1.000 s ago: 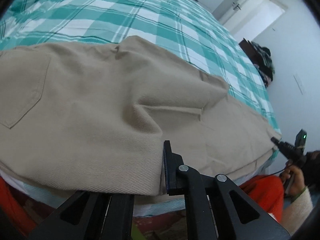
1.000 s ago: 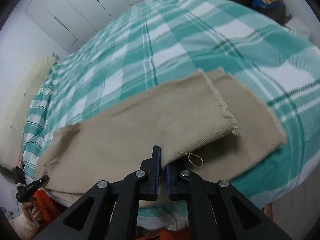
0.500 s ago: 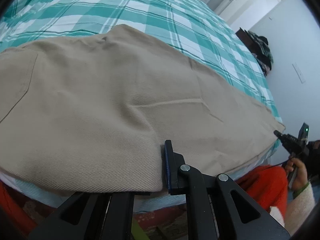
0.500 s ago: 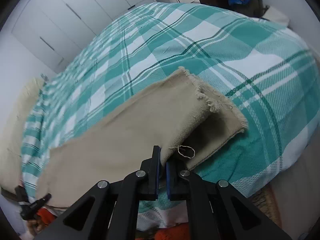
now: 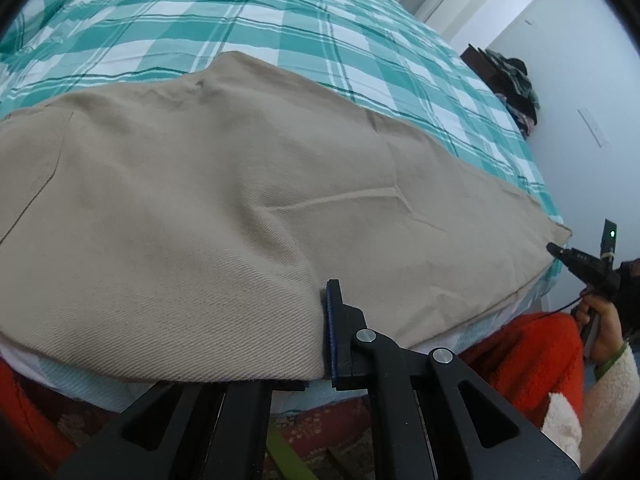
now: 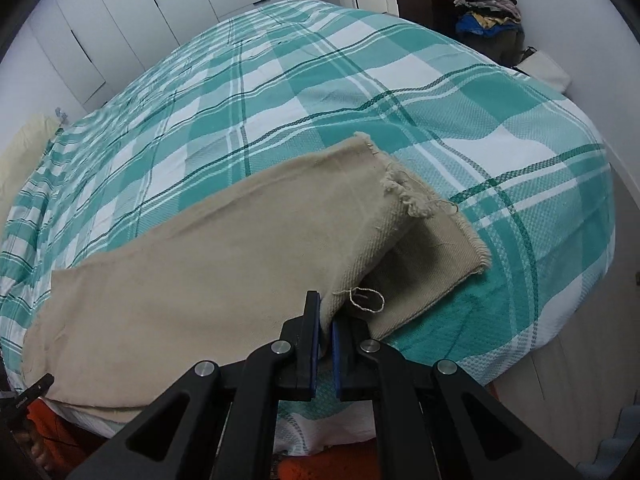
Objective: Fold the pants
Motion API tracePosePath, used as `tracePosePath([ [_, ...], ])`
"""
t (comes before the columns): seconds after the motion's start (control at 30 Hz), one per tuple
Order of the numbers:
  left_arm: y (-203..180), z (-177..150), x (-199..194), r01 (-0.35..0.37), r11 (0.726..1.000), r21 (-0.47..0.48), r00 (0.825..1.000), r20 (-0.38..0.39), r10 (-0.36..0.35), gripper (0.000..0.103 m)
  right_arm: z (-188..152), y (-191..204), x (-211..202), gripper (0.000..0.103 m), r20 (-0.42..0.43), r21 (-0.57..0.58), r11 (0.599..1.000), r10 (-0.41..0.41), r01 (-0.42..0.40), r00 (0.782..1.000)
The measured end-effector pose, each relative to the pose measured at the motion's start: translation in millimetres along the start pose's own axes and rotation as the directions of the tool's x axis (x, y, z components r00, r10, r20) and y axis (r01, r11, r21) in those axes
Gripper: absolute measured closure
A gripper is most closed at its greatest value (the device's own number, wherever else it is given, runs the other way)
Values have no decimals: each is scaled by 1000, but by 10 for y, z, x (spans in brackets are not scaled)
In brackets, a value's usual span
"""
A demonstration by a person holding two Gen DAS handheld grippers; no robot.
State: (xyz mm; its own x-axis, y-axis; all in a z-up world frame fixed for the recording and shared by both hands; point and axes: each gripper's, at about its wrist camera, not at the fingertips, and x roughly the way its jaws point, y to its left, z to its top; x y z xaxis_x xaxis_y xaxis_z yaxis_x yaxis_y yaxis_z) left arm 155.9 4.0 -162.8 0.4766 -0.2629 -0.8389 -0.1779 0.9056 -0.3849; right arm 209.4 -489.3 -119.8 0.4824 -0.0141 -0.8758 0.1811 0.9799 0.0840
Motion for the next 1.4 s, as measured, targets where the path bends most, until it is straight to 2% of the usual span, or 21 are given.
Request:
tracePosePath([
  [0.2, -3, -50, 32, -5, 1000, 21, 1000, -18, 5, 99, -11, 11, -4, 98, 0, -9, 1000, -21, 21, 1000],
  [0.3, 21, -46, 83, -19, 1000, 4, 999, -37, 19, 94, -12, 21, -8, 98, 0, -14, 1000, -28, 28, 1000],
  [0.37, 20, -47, 54, -26, 1000, -2, 999, -41, 26, 85, -17, 32, -17, 97, 6, -22, 999, -35, 35, 999],
  [0.4, 7, -58, 25, -28, 1000, 0, 998, -49, 28, 73, -21, 37, -35, 96, 14, -28, 999, -43, 43, 999],
  [0.43, -4, -81, -20, -29, 1000, 0, 998, -57, 29, 56, -26, 42, -60, 85, 24, -35, 998, -44, 45, 999],
  [0.5, -21, -160, -121, -40, 999, 3, 997, -72, 40, 38, -51, 33, -128, 48, 49, -39, 998, -52, 54, 997],
  [0.53, -30, -217, -171, -41, 999, 9, 995, -85, 41, 38, -69, 27, -186, 41, 73, -40, 998, -52, 55, 996],
  [0.57, -43, -285, -218, -32, 999, 19, 994, -107, 34, 38, -99, 9, -284, 34, 117, -33, 996, -74, 79, 990],
  [0.63, -80, -446, -358, -4, 999, 36, 989, -146, 9, 40, -150, -58, -441, 34, 189, 7, 993, -118, 119, 975],
  [0.67, -101, -482, -449, 0, 999, 48, 991, -135, 6, 41, -184, -105, -545, 34, 236, 41, 988, -152, 146, 960],
  [0.7, -132, -489, -582, -8, 998, 69, 995, -96, 14, 42, -213, -124, -645, 34, 281, 70, 982, -187, 174, 941],
  [0.77, -162, -383, -842, -52, 994, 100, 998, 22, 50, 39, -283, -100, -903, 34, 401, 104, 973, -230, 205, 887],
  [0.83, -101, -159, -1015, -72, 994, 88, 991, 121, 61, 29, -266, 6, -1014, 33, 450, 60, 978, -207, 202, 869],
  [0.9, 50, 121, -1013, -101, 992, 70, 980, 179, 87, 27, -148, 179, -957, 33, 420, -53, 983, -138, 176, 897],
  [0.97, 193, 305, -873, -153, 986, 61, 972, 191, 139, 27, 11, 364, -779, 33, 331, -179, 974, -71, 137, 941],
  [1.07, 416, 440, -535, -218, 975, 49, 966, 150, 208, 28, 140, 451, -513, 33, 212, -252, 964, -32, 86, 977],
  [1.13, 535, 384, -259, -244, 969, 32, 968, 75, 241, 33, 180, 392, -262, 33, 113, -248, 967, -25, 53, 993],
  [1.17, 593, 291, -102, -231, 973, 20, 973, 9, 231, 35, 161, 374, -165, 33, 79, -239, 970, -34, 52, 996],
  [1.2, 586, 205, -18, -233, 972, 24, 972, -20, 234, 35, 136, 318, -22, 33, 26, -221, 974, -52, 57, 998],
  [1.27, 483, 57, 13, -276, 958, 82, 961, 2, 277, 35, 89, 220, 214, 32, -88, -186, 981, -71, 54, 994],
  [1.4, 334, -32, 25, -298, 945, 131, 954, 1, 301, 35, 57, 175, 205, 32, -86, -183, 982, -60, 44, 994],
])
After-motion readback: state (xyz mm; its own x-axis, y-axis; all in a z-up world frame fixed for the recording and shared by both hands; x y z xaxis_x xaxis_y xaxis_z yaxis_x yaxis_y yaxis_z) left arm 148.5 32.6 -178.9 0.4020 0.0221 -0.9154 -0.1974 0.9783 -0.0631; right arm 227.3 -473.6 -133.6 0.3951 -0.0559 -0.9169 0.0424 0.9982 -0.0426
